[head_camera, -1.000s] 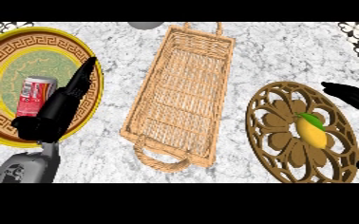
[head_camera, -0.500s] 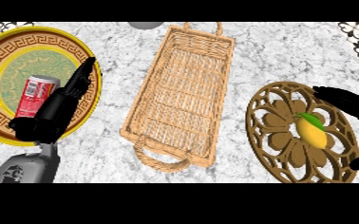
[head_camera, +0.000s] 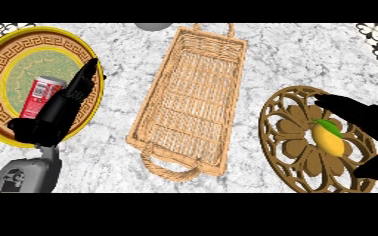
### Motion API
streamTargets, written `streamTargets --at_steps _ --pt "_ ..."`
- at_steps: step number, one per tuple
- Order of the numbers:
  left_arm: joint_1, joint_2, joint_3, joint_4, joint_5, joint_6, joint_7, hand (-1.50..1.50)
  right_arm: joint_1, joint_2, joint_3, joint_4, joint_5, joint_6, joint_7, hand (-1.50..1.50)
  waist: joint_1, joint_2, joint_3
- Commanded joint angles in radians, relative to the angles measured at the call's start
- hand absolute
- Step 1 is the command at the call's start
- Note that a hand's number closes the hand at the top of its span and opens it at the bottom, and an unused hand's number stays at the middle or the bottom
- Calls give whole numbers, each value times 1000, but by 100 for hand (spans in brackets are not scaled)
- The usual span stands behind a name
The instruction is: Pick the lemon from the placemat and place it in the basket
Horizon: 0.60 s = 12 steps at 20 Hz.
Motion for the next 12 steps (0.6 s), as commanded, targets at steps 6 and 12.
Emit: streamTargets --at_steps 6,12 --pt "30 -15 28 -53 -3 -29 8 0 -44 26 0 140 115 -55 -42 -150 5 0 0" --pt "46 -48 16 -39 -39 -23 -16 0 -132 56 23 248 168 -38 -41 -150 7 0 0"
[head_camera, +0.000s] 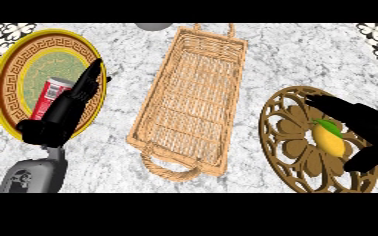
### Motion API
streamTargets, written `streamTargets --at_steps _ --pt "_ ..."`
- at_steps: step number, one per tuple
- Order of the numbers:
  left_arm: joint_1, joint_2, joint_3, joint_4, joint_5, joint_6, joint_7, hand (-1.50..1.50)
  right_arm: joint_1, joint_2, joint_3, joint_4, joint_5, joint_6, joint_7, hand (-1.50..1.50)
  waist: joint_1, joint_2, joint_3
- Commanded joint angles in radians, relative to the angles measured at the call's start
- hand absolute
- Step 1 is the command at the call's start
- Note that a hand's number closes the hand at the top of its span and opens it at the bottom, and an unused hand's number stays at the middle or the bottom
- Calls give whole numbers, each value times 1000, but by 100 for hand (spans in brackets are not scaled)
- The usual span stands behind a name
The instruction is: Pick the lemon from the placemat and place it in the basket
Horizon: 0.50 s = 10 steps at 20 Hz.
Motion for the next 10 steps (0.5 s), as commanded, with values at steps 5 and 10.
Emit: streamTargets --at_steps 5,10 --pt "-47 -27 3 -42 -8 -2 82 0 -16 3 17 69 59 17 -60 -150 -2 0 0" --pt "0 8 38 -41 9 -49 30 0 20 9 66 63 121 -20 -89 150 -1 0 0"
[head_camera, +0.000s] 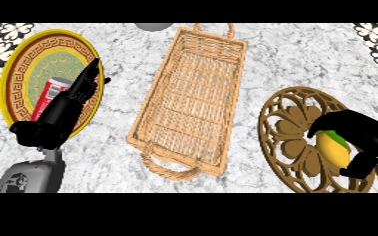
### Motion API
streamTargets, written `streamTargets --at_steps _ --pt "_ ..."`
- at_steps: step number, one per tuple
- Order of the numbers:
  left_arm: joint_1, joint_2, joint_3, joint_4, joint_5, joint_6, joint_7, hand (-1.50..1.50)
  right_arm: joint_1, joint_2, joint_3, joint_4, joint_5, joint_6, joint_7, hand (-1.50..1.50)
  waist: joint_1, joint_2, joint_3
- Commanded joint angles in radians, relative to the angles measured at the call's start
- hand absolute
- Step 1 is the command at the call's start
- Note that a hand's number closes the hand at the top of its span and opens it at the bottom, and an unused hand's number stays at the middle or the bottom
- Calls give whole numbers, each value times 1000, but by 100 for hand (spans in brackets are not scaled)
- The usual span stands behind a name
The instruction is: Pick the lemon from the placemat and place it in the basket
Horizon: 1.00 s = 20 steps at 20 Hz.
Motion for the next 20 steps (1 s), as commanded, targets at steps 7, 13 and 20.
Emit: streamTargets --at_steps 7,13,20 --pt "-34 3 30 38 0 -14 1 0 -2 51 61 70 116 -196 -75 150 2 6 11" --pt "10 22 53 18 16 -31 -17 0 109 206 96 -166 132 -195 106 150 -17 -4 9" --pt "2 -9 17 19 -12 -7 -3 0 108 502 198 -219 249 -142 441 150 -27 -19 5"
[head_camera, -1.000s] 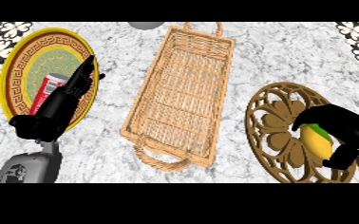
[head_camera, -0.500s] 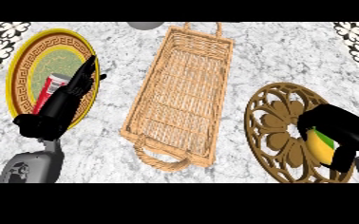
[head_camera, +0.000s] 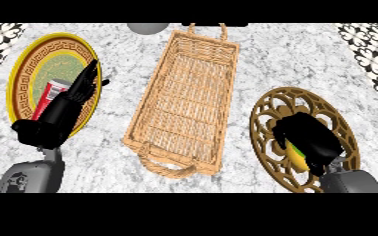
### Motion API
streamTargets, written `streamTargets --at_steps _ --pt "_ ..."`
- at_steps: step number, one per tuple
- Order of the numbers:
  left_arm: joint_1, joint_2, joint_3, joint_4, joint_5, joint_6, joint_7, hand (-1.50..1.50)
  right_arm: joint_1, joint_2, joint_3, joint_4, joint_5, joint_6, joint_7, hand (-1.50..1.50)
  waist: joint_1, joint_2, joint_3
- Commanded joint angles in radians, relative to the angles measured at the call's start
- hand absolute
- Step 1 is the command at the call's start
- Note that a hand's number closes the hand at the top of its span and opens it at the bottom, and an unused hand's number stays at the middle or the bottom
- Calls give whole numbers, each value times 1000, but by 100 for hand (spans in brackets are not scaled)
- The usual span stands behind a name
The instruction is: Pick the lemon from the placemat and place it in the basket
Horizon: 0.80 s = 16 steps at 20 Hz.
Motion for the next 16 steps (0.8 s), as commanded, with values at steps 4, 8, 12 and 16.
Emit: streamTargets --at_steps 4,8,12,16 --pt "6 -4 2 -1 -1 7 -1 0 82 291 117 -80 -71 5 264 150 7 12 47" --pt "12 -7 1 7 -2 6 -8 0 95 296 178 -198 -215 -70 356 150 5 6 53" --pt "5 -4 1 7 -1 3 0 0 113 300 310 -320 -350 -234 476 150 10 -2 53" --pt "-4 -1 2 13 0 1 5 0 126 301 459 -429 -397 -388 658 150 8 0 46"
